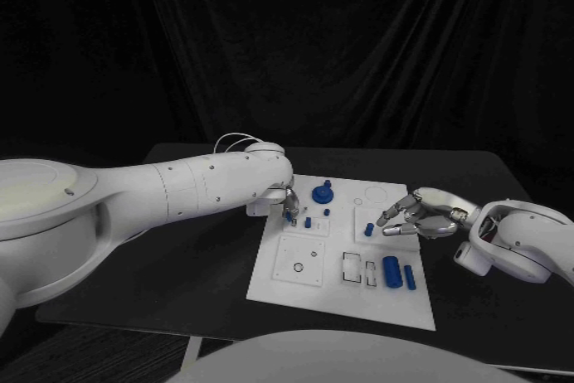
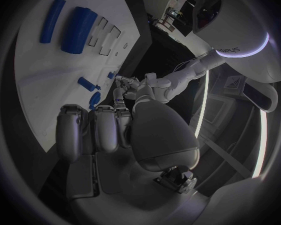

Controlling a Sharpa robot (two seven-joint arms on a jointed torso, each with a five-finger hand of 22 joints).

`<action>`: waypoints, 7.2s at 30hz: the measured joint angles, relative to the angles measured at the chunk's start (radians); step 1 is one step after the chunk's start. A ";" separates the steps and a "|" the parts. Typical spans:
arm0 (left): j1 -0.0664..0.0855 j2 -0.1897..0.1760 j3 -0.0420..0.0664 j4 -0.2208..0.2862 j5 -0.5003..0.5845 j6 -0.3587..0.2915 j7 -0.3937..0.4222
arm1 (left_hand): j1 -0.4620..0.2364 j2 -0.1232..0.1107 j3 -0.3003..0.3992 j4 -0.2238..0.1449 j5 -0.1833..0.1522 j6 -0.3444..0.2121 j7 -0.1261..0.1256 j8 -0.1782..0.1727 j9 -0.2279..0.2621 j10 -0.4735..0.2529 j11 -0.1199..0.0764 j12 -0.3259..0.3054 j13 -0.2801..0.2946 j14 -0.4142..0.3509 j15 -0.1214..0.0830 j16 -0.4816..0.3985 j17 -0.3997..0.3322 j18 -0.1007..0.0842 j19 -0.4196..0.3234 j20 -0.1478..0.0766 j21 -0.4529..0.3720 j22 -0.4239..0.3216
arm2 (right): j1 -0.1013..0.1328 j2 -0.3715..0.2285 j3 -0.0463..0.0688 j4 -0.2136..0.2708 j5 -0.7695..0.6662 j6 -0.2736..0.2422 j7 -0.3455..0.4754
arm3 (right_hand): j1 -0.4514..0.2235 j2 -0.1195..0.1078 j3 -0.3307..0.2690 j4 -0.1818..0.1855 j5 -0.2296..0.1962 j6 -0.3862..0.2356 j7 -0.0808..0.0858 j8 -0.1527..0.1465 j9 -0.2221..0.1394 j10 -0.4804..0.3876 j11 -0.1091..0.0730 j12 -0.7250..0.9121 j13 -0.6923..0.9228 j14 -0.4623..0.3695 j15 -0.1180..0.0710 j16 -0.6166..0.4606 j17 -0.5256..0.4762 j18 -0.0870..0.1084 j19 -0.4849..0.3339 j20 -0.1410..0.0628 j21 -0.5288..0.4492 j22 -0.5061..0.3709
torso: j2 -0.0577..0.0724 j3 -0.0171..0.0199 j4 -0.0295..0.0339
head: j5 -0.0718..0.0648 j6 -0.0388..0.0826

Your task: Assemble the parts on the task board

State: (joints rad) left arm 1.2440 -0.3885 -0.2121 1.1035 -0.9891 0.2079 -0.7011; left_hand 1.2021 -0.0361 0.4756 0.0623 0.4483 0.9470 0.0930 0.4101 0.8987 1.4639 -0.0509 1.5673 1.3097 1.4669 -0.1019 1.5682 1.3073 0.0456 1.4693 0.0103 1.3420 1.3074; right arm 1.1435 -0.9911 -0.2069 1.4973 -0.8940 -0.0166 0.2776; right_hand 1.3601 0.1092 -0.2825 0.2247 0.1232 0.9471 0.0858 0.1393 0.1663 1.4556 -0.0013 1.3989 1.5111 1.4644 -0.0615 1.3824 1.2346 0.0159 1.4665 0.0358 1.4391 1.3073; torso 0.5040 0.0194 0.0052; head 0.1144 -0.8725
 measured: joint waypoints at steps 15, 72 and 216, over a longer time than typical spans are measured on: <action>0.000 -0.009 0.000 0.031 0.011 -0.051 -0.001 | 0.000 0.000 0.003 0.003 -0.008 0.004 0.004 -0.008 0.000 0.004 -0.003 0.000 0.000 0.000 0.000 0.000 0.000 0.000 -0.004 -0.004 0.000 0.000 | -0.001 0.002 0.000 0.001 0.000 -0.001 -0.005 | 0.000 0.000 0.000 0.000 0.000 0.002 0.002 0.000 0.000 0.000 0.000 0.000 0.000 0.003 -0.002 -0.004 -0.003 0.000 0.000 0.000 -0.003 0.001 | 0.001 -0.0001 0.0003 | 0.004 0.000; -0.022 -0.008 0.000 0.056 -0.089 -0.048 -0.002 | 0.001 -0.001 0.012 0.012 -0.033 0.004 0.004 -0.025 -0.002 0.006 -0.001 0.000 0.000 0.000 0.000 0.000 0.000 0.000 -0.004 -0.003 -0.008 0.000 | -0.004 -0.001 0.000 0.006 0.000 -0.014 -0.006 | 0.000 0.000 -0.004 -0.004 0.000 0.003 0.003 0.000 0.000 0.000 0.000 0.000 0.000 0.002 0.001 -0.005 -0.004 0.000 0.000 0.000 -0.005 0.000 | 0.001 -0.0004 0.0003 | -0.001 0.000; -0.044 -0.053 0.000 0.114 -0.239 -0.162 0.019 | 0.055 -0.062 -0.067 0.055 -0.075 0.117 -0.059 -0.107 -0.002 0.004 -0.002 -0.012 0.000 0.000 -0.007 0.000 0.000 0.000 -0.004 -0.003 -0.035 0.000 | -0.036 -0.008 0.000 -0.005 0.000 -0.014 -0.002 | 0.000 0.000 -0.007 -0.007 0.000 0.003 0.003 0.000 -0.001 0.000 0.000 -0.005 0.008 0.004 -0.001 -0.005 -0.007 0.016 0.000 0.000 -0.008 0.001 | 0.001 -0.0008 -0.0001 | -0.003 0.000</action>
State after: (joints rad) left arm 1.2001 -0.4411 -0.2125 1.2173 -1.2279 0.0463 -0.6824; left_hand 1.2568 -0.0978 0.4090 0.1170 0.3731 1.0637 0.0337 0.3028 0.8964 1.4684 -0.0531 1.5556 1.3096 1.4670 -0.1088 1.5682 1.3073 0.0455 1.4657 0.0070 1.3070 1.3073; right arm 1.1079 -0.9987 -0.2068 1.4926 -0.8940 -0.0305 0.2751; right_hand 1.3601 0.1092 -0.2894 0.2178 0.1232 0.9506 0.0892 0.1392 0.1657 1.4556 -0.0013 1.3936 1.5196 1.4684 -0.0622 1.3776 1.2274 0.0318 1.4665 0.0357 1.4309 1.3079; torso 0.5054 0.0186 0.0051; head 0.1112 -0.8725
